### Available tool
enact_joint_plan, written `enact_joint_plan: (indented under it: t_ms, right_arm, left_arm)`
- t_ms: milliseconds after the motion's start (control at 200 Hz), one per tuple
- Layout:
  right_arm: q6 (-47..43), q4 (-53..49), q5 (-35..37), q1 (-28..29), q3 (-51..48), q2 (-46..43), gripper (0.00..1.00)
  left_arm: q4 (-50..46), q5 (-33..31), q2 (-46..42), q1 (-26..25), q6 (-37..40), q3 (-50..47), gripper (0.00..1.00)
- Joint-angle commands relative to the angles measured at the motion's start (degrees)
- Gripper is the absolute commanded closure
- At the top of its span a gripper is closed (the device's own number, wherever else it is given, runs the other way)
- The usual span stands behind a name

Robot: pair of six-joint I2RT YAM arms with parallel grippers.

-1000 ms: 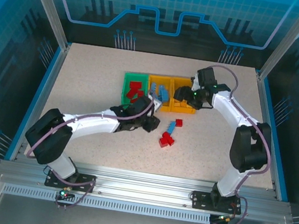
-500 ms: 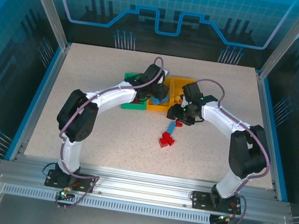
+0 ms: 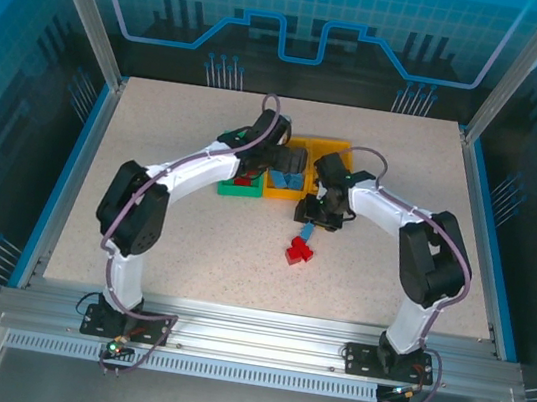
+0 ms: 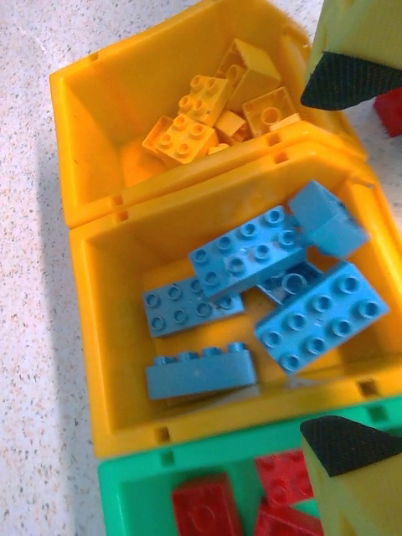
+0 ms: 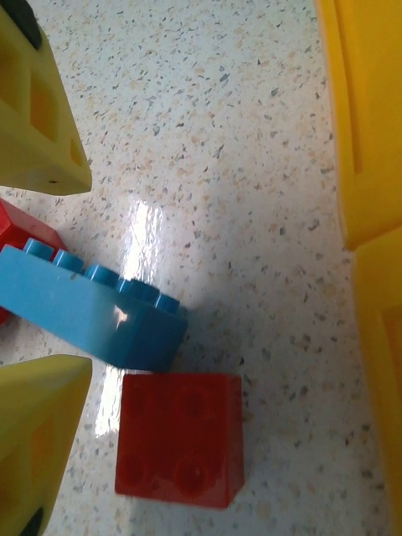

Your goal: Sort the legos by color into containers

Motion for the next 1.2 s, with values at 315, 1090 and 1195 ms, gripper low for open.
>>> enact_joint_plan:
  t_ms: [315,1090,1195]
  right_arm:
    - [-1.34,-5.84,4.77,3.63,3.29,5.17,0.62]
    - [-2.20,-5.25,-4.86,-1.96,37.05,17.22,0.77]
    - [-0.46,-5.77,-6.75,-3.62,42.77,22.01,0.71]
  left_arm:
    - [0.70,-4.31,-16.46,0.21,-2.40,-13.43,0.01]
    - [5.26,-3.07,-28.85,-4.55,-6.83,-38.88,0.01]
    - [6.13,-3.17,-29.31,-7.15,-5.51,-40.22,0.01]
